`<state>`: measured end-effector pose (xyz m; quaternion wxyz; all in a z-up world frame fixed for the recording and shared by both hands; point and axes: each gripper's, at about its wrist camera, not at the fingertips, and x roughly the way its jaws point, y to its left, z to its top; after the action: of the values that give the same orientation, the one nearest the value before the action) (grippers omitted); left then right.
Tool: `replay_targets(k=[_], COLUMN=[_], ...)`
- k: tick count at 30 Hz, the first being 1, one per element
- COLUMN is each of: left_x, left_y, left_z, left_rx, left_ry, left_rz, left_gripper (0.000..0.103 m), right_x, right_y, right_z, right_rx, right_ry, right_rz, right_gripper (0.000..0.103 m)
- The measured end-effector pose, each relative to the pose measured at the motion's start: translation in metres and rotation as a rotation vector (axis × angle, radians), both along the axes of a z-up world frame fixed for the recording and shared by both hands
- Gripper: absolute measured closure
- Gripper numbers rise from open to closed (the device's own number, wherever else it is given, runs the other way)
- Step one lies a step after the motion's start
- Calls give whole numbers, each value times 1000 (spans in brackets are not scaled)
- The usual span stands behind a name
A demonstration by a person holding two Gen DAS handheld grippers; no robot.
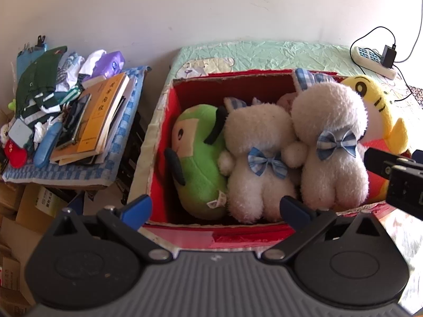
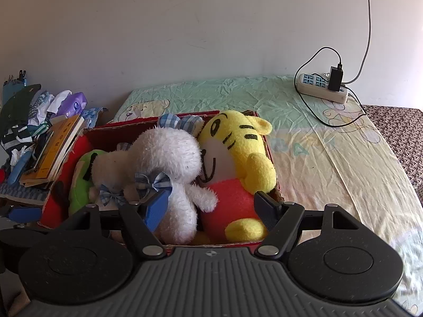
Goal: Organize objects
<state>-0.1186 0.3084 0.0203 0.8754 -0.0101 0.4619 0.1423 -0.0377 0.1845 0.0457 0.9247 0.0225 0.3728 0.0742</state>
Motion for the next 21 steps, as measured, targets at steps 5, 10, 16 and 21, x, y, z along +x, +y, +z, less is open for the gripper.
replay_targets(k=[5,10,16,21], left_x=[1,7,12,17], left_y=[-1,5,2,2], left_z=[-2,-5,-8,-12], left_rx=[3,-31,-37,-32], left_ry=[0,14,21,27], left_rz=[-18,-18,-38,-51], left_gripper=[0,0,0,1], right_x=[2,4,9,12], right_y=[4,6,5,5], right_z=[-2,-4,-5,-7], right_rx=[0,-7,-16,-19], right_ry=[3,8,13,17], right_rz=[-9,-23,-39,-45], right_gripper=[29,29,29,29])
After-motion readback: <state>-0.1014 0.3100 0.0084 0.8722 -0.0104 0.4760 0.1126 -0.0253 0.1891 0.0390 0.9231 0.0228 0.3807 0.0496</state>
